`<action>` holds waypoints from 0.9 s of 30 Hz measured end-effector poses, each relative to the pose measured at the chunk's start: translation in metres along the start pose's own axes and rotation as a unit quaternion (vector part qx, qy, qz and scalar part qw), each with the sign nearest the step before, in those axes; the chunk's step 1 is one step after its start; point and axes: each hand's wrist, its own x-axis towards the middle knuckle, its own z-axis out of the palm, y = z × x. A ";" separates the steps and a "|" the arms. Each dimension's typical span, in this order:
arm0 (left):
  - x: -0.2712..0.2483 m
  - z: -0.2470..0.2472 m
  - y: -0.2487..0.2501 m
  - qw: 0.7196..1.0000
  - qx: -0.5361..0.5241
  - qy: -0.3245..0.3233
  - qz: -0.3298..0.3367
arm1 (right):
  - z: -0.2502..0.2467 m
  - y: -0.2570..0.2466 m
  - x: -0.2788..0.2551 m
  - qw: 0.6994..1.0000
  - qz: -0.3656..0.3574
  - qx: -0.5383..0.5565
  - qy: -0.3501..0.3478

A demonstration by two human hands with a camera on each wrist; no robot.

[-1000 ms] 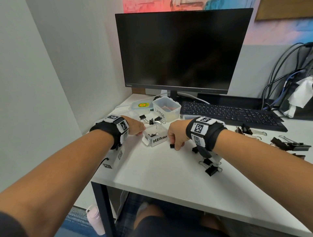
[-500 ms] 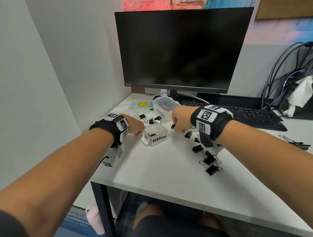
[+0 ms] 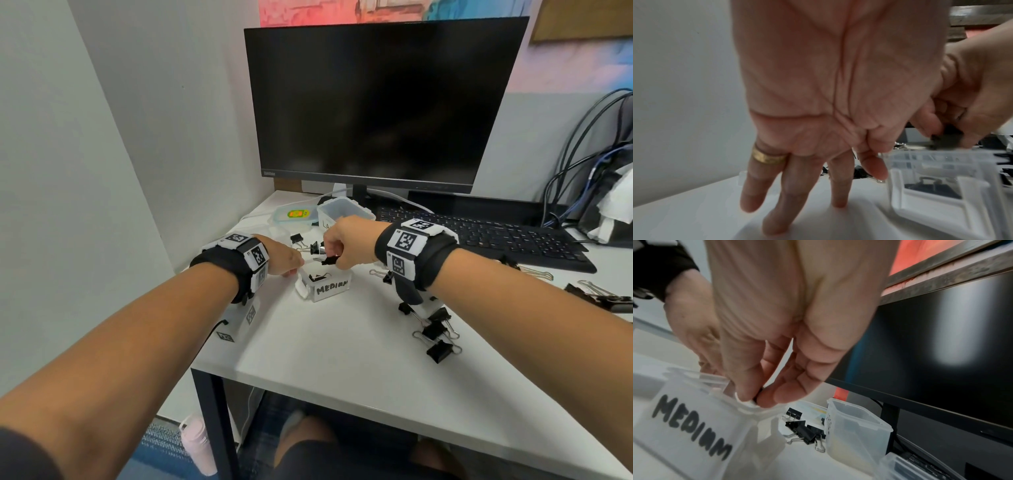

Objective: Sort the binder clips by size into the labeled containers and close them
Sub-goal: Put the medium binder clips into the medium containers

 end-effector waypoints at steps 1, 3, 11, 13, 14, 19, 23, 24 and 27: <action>0.000 0.000 0.000 1.000 -0.004 -0.003 0.001 | 0.000 -0.001 0.001 1.000 0.000 -0.010 -0.003; 0.000 0.000 0.000 1.000 -0.009 -0.006 0.001 | 0.000 -0.002 0.001 1.000 -0.003 -0.022 -0.011; 0.000 0.002 0.000 0.999 -0.032 0.001 0.000 | 0.005 0.004 -0.002 1.000 0.000 0.002 -0.030; 0.000 0.002 -0.001 0.999 -0.037 -0.001 -0.002 | 0.007 0.006 -0.003 0.999 0.008 0.004 -0.033; -0.001 0.002 -0.001 0.999 -0.039 -0.001 -0.002 | 0.008 0.008 -0.003 0.999 0.013 0.003 -0.036; -0.003 0.001 0.001 0.999 -0.033 0.000 -0.001 | 0.003 0.016 -0.006 0.999 0.047 0.000 -0.021; -0.003 -0.001 0.004 0.999 -0.042 -0.004 0.001 | 0.002 0.027 -0.005 0.993 0.098 -0.043 -0.052; -0.003 -0.002 0.005 0.999 -0.049 -0.003 -0.003 | 0.006 0.033 -0.004 0.991 0.108 -0.053 -0.054; -0.009 -0.005 0.010 0.995 -0.090 -0.002 -0.031 | 0.015 0.043 -0.008 0.986 0.133 -0.086 -0.057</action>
